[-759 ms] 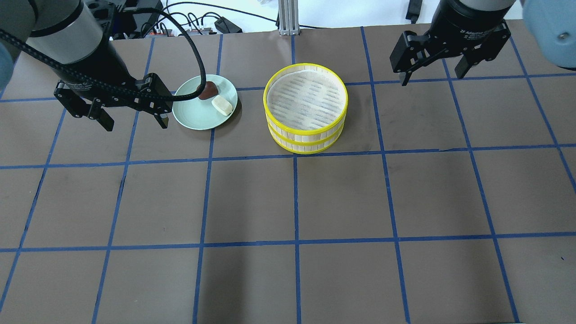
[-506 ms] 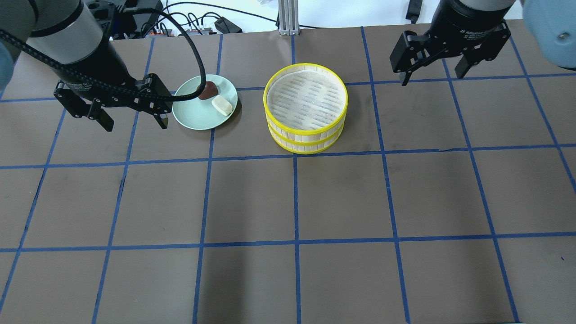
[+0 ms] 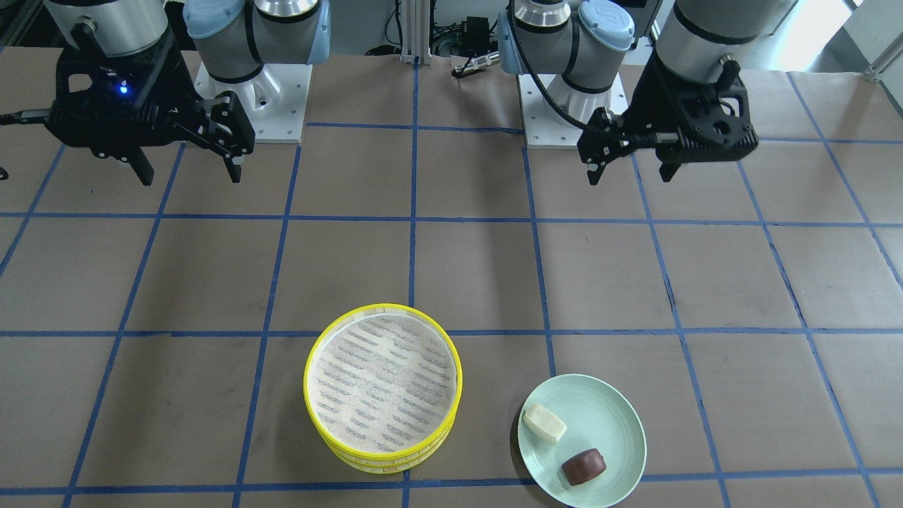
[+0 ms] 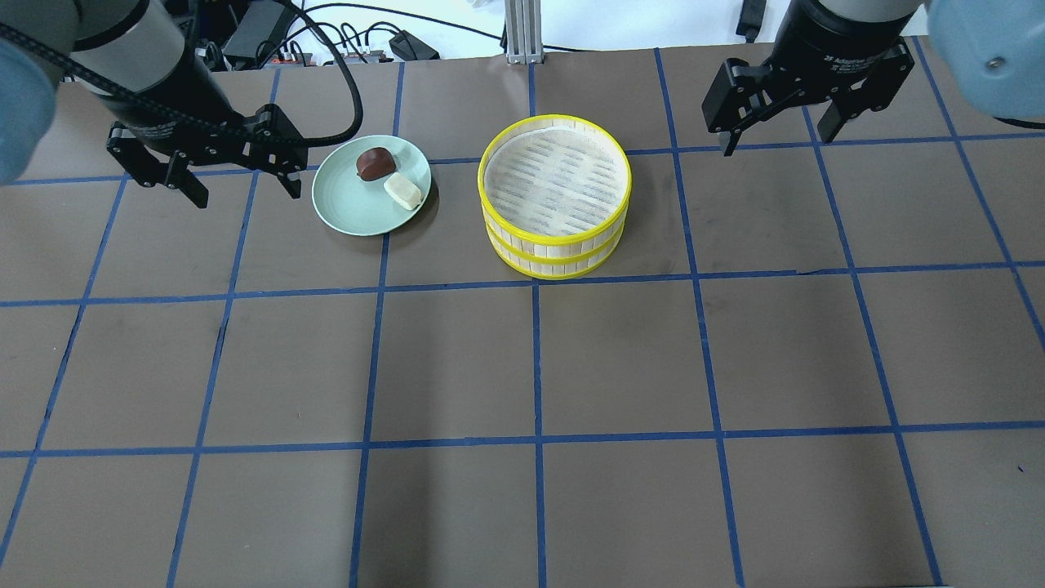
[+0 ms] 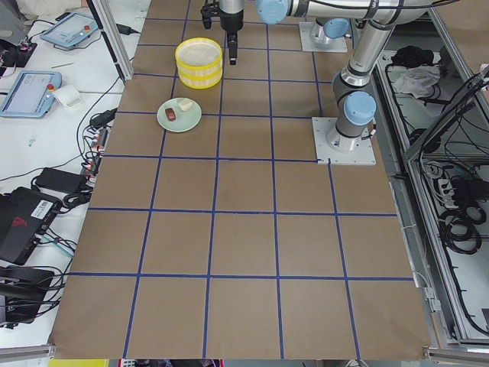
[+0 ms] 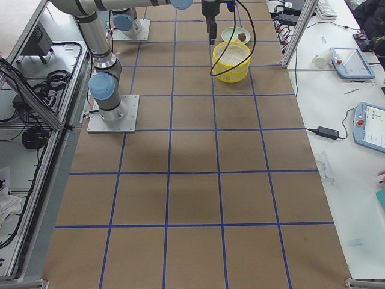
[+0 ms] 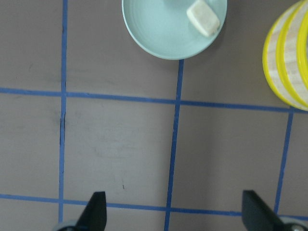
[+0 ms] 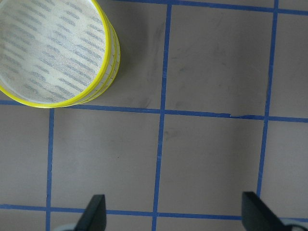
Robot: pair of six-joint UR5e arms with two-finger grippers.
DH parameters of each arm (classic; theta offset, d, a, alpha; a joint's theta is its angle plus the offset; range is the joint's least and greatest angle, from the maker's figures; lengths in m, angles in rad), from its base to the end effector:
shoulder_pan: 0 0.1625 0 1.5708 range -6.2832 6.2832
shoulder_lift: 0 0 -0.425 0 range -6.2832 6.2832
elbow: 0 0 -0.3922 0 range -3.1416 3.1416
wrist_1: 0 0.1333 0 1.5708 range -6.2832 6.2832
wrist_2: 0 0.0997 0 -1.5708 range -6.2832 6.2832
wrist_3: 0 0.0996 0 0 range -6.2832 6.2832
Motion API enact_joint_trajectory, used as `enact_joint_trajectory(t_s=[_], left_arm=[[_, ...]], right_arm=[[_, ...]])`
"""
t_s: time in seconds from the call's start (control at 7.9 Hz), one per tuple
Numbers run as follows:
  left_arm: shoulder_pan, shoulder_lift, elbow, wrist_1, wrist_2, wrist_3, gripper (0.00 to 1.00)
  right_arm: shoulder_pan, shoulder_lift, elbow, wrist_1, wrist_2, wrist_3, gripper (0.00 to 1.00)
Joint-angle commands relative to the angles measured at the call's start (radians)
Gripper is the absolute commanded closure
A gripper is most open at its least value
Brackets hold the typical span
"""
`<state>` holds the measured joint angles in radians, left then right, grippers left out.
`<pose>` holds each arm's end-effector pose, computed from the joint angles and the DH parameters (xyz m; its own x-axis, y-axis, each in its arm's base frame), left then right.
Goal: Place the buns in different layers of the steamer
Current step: 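Move the left gripper over the green plate while the right gripper reaches the steamer rim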
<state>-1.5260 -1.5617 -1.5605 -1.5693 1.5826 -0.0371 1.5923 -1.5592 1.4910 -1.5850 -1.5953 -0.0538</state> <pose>-0.1100 -0.4954 0.4976 -0.9966 -0.0820 -0.0110 -0.0818 0.9964 -0.0213 0.1417 -0.5008 0.5232 -0.9969 -0.0730 0.0288 -0.0751 0.9939 -0.0809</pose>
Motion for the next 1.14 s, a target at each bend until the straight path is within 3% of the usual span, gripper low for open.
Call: enact_joint_trajectory(t_s=[0.0,0.25,0.51,0.89,1.01], left_arm=[[0.009,-0.176,-0.001,0.225,-0.004,-0.172,0.0],[0.01,-0.273,-0.001,0.333,-0.03,-0.306,0.0],[0.01,-0.349,-0.001,0.452,-0.116,-0.469,0.0],[0.01,-0.493,0.01,0.65,-0.148,-0.52,0.0],[0.01,-0.524,0.019,0.67,-0.195,-0.541,0.04]], right_arm=[[0.012,0.081,0.003,-0.096,0.003,0.011,0.0],[0.049,0.169,0.003,-0.229,0.043,0.035,0.0],[0.08,0.258,0.003,-0.344,0.046,0.078,0.0],[0.115,0.355,0.008,-0.443,0.057,0.132,0.0],[0.115,0.363,0.02,-0.467,0.057,0.132,0.0]])
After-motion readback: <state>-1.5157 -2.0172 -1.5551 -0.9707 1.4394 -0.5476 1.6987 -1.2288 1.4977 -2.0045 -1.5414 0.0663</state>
